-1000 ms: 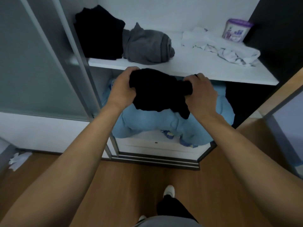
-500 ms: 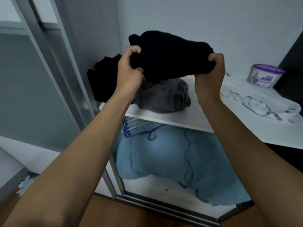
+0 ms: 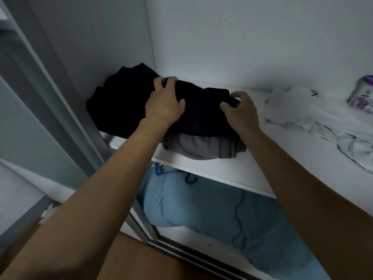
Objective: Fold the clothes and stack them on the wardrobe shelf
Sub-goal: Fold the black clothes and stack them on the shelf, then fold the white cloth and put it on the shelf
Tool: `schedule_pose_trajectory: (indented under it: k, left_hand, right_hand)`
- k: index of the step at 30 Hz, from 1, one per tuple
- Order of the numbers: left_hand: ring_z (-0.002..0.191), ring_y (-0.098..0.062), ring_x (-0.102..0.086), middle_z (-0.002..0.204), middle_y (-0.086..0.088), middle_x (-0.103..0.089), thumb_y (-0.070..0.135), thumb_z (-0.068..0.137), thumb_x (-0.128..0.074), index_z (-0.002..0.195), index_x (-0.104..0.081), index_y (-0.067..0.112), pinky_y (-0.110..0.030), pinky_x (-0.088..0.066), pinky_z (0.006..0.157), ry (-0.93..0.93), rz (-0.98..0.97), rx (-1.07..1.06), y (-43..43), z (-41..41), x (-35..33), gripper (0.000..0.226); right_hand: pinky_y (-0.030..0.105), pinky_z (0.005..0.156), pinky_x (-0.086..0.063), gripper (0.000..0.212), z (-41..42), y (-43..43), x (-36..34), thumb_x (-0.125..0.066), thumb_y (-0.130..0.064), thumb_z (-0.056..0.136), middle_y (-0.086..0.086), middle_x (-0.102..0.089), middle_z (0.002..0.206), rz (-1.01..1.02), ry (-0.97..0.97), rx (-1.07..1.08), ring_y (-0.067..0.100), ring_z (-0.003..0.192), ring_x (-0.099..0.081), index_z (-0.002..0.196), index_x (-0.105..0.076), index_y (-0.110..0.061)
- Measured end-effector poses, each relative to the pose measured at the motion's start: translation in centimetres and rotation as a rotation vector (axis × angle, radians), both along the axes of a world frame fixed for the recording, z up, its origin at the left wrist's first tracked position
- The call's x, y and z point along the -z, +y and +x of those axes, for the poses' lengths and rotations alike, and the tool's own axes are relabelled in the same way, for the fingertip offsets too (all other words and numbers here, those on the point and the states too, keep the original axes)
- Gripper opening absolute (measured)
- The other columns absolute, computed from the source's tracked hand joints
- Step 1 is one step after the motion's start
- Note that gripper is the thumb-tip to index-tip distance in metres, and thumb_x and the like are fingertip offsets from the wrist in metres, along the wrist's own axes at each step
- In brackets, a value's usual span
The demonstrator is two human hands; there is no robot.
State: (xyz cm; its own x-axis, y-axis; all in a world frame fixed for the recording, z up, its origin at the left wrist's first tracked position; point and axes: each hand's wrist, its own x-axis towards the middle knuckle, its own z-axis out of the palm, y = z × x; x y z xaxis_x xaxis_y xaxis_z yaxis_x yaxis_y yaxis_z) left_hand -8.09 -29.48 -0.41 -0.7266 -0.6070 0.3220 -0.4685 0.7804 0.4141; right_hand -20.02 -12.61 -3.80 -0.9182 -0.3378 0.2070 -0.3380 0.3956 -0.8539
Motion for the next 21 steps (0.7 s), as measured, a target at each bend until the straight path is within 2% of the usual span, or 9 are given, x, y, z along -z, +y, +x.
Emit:
schedule_pose_trajectory:
  k: [2,4,7,9,11,14,16,18,21]
  left_hand:
    - [0.141,-0.035,-0.030,0.160,-0.011,-0.022,0.020,0.092,-0.054,0.148,-0.037,0.025,-0.048,-0.030,0.114,-0.109,-0.237,0.089,0.9,-1.0,0.2,0.059]
    - [0.148,-0.028,-0.021,0.164,-0.006,-0.018,0.015,0.094,-0.047,0.152,-0.034,0.025,-0.044,-0.018,0.121,-0.274,-0.177,0.189,1.4,-2.0,0.3,0.060]
    - [0.142,-0.028,-0.033,0.160,-0.004,-0.028,0.017,0.094,-0.044,0.150,-0.040,0.022,-0.043,-0.027,0.117,-0.358,-0.008,0.188,1.1,-3.2,-0.8,0.056]
    - [0.139,-0.031,-0.035,0.151,-0.009,-0.039,0.018,0.091,-0.047,0.142,-0.048,0.017,-0.050,-0.024,0.118,-0.392,-0.071,0.156,1.7,-4.1,-1.5,0.052]
    - [0.144,-0.031,-0.027,0.151,-0.010,-0.039,0.017,0.087,-0.053,0.136,-0.054,0.015,-0.053,-0.016,0.120,-0.305,-0.160,0.148,3.0,-5.2,-1.7,0.049]
    - [0.147,-0.025,-0.021,0.155,-0.008,-0.035,0.014,0.085,-0.056,0.129,-0.058,0.016,-0.044,-0.013,0.121,-0.040,-0.160,0.334,6.4,-7.8,-1.4,0.044]
    - [0.145,-0.023,-0.027,0.152,-0.008,-0.039,0.012,0.084,-0.057,0.125,-0.061,0.014,-0.036,-0.018,0.118,0.020,-0.086,0.487,8.8,-9.8,-1.3,0.041]
    - [0.140,-0.022,-0.036,0.147,-0.008,-0.045,0.011,0.086,-0.059,0.124,-0.061,0.014,-0.033,-0.025,0.116,-0.015,-0.010,0.590,10.5,-11.7,-1.1,0.038]
    - [0.136,-0.023,-0.040,0.143,-0.007,-0.048,0.010,0.090,-0.059,0.125,-0.061,0.015,-0.037,-0.030,0.115,-0.139,0.042,0.660,12.2,-14.1,0.2,0.035]
  right_hand:
    - [0.035,0.089,-0.045,0.035,-0.1,-0.4,1.2,-0.055,-0.039,0.088,-0.004,-0.064,0.120,0.115,0.065,0.038,0.018,0.104,-0.059,0.122,-0.061,-0.031]
    - [0.037,0.090,-0.044,0.034,0.0,-0.6,1.9,-0.048,-0.038,0.091,-0.001,-0.065,0.120,0.145,0.094,0.076,0.024,0.108,-0.060,0.122,-0.062,-0.033]
    - [0.035,0.090,-0.042,0.035,-0.6,-0.5,1.6,-0.046,-0.037,0.094,-0.001,-0.065,0.120,0.171,0.090,0.029,0.024,0.109,-0.060,0.125,-0.062,-0.031]
    - [0.032,0.092,-0.046,0.032,-1.1,0.2,1.0,-0.051,-0.033,0.094,-0.003,-0.066,0.113,0.089,0.023,-0.087,0.020,0.107,-0.061,0.121,-0.066,-0.025]
    - [0.026,0.086,-0.048,0.027,-1.6,1.5,0.5,-0.058,-0.027,0.092,-0.007,-0.066,0.102,-0.037,-0.033,-0.128,0.014,0.099,-0.063,0.116,-0.069,-0.020]
    - [0.027,0.082,-0.051,0.024,-3.7,4.7,0.2,-0.061,-0.022,0.090,-0.007,-0.068,0.094,-0.091,-0.004,-0.028,0.012,0.091,-0.066,0.112,-0.070,-0.018]
    - [0.029,0.085,-0.050,0.027,-6.0,7.5,0.4,-0.063,-0.018,0.089,0.000,-0.068,0.099,-0.008,0.039,0.093,0.019,0.096,-0.066,0.115,-0.069,-0.015]
    - [0.027,0.088,-0.045,0.033,-8.6,10.6,0.6,-0.065,-0.014,0.088,0.007,-0.066,0.113,0.113,0.052,0.226,0.024,0.105,-0.063,0.121,-0.065,-0.011]
    - [0.036,0.102,-0.045,0.057,-12.4,15.0,0.7,-0.072,-0.017,0.084,0.016,-0.051,0.139,0.286,-0.027,0.404,0.031,0.124,-0.054,0.137,-0.051,-0.008]
